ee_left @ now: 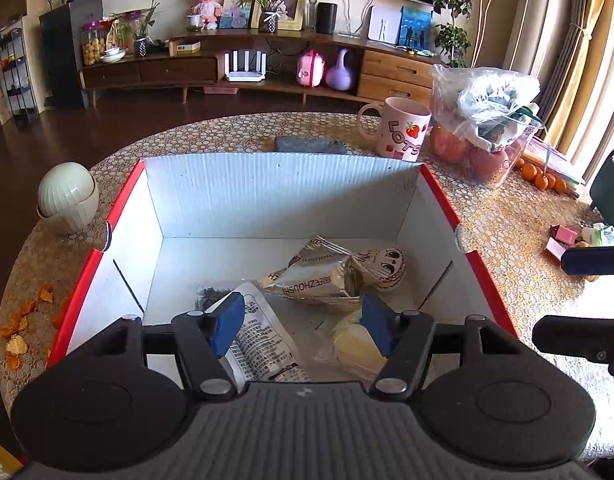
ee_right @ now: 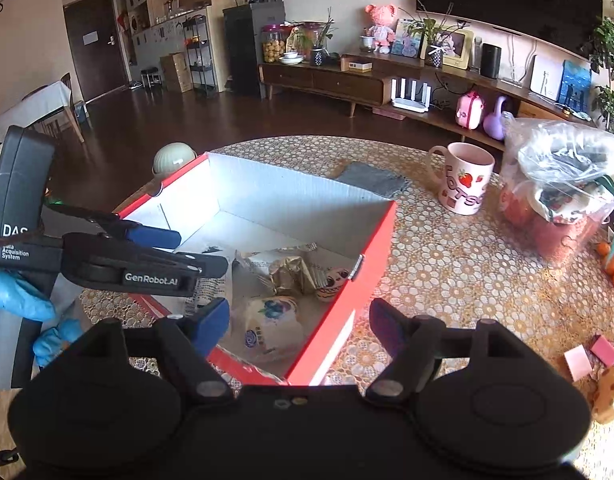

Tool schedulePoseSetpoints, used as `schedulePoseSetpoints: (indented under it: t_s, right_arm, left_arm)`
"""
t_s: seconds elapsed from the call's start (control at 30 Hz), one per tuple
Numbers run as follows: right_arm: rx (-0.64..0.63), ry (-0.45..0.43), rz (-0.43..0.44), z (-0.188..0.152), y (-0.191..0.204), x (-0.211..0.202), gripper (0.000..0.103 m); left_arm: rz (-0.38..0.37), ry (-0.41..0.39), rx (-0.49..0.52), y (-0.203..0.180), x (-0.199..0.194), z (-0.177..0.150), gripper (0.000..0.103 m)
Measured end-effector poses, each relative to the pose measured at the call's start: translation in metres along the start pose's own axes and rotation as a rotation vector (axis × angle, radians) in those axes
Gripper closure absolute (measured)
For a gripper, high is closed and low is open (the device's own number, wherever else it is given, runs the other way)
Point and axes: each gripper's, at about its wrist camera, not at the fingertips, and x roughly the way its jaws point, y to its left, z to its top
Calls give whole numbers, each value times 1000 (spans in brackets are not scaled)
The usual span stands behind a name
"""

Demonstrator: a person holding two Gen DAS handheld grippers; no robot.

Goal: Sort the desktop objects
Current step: 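Withdraw both open tools from the shoebox toward the remaining items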

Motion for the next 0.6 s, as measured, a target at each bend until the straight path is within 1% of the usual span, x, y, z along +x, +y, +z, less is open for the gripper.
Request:
schedulePoseSetpoints:
  t_s: [0.07, 0.13, 0.27, 0.33, 0.43, 0.5, 0.6]
  right_arm:
    - [10, -3, -5, -4, -3, -5, 26]
    - [16, -7, -9, -7, -6, -10, 26]
    - [35, -13, -11, -15, -13, -21, 25]
    - [41, -15, -12, -19, -18, -26, 24]
    - [53, -19, -21, -26, -24, -34, 20]
    - [64, -19, -27, -32, -30, -39, 19]
    - [87, -14, -40, -43, -40, -46, 18]
  left_arm:
    - [-3, -3, 1, -4, -3, -1, 38]
    - [1, -9, 7, -8, -6, -2, 30]
    - [0, -17, 12, -15, -11, -5, 30]
    - [-6, -17, 9, -20, -14, -6, 25]
    - [-16, -17, 13, -29, -17, -8, 22]
    - [-25, -14, 21, -37, -18, -10, 22]
    - [-38, -24, 37, -51, -23, -14, 17]
